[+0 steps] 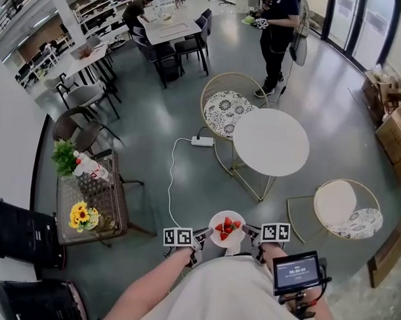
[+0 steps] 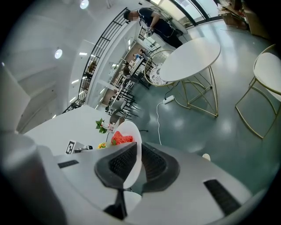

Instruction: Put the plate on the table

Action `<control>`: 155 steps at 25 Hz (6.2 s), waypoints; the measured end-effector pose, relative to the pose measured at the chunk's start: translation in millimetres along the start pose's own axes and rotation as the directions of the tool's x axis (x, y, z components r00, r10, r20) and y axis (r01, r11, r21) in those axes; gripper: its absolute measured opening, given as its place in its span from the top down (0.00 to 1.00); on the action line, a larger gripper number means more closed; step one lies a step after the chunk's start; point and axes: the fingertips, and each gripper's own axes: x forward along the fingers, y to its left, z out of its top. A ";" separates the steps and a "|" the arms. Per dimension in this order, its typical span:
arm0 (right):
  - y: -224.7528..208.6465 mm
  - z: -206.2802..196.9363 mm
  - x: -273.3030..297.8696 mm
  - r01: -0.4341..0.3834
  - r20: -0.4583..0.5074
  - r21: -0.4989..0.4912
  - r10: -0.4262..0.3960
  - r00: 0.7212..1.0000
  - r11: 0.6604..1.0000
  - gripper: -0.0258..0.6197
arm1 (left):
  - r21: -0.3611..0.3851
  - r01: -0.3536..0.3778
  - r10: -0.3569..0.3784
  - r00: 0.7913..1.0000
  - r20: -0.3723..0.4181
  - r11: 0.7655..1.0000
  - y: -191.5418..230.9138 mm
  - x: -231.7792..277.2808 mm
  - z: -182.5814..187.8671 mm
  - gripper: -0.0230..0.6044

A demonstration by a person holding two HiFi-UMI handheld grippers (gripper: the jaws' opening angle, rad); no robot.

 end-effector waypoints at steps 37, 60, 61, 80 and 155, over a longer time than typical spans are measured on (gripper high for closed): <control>-67.8 85.4 -10.6 0.044 0.149 0.208 -0.076 0.986 0.977 0.91 | 0.087 0.032 -0.010 0.968 -0.251 0.996 -10.2 112.3 82.9 0.93; -23.7 240.9 80.0 0.107 0.220 0.190 -0.149 0.964 0.976 0.91 | 0.098 0.147 -0.114 0.953 -0.280 0.984 23.8 131.5 269.8 0.93; -23.7 243.1 81.5 0.112 0.231 0.196 -0.157 0.960 0.974 0.91 | 0.102 0.152 -0.117 0.950 -0.290 0.983 24.7 132.8 273.2 0.93; -47.2 295.4 110.9 0.104 0.276 0.261 -0.178 0.945 0.960 0.91 | 0.149 0.128 -0.071 0.939 -0.337 0.980 36.5 172.6 335.8 0.93; -256.0 444.3 150.5 0.397 -0.037 0.006 -0.396 0.917 0.918 0.89 | 0.641 -0.030 0.474 0.699 -0.535 0.767 86.0 425.5 421.8 0.87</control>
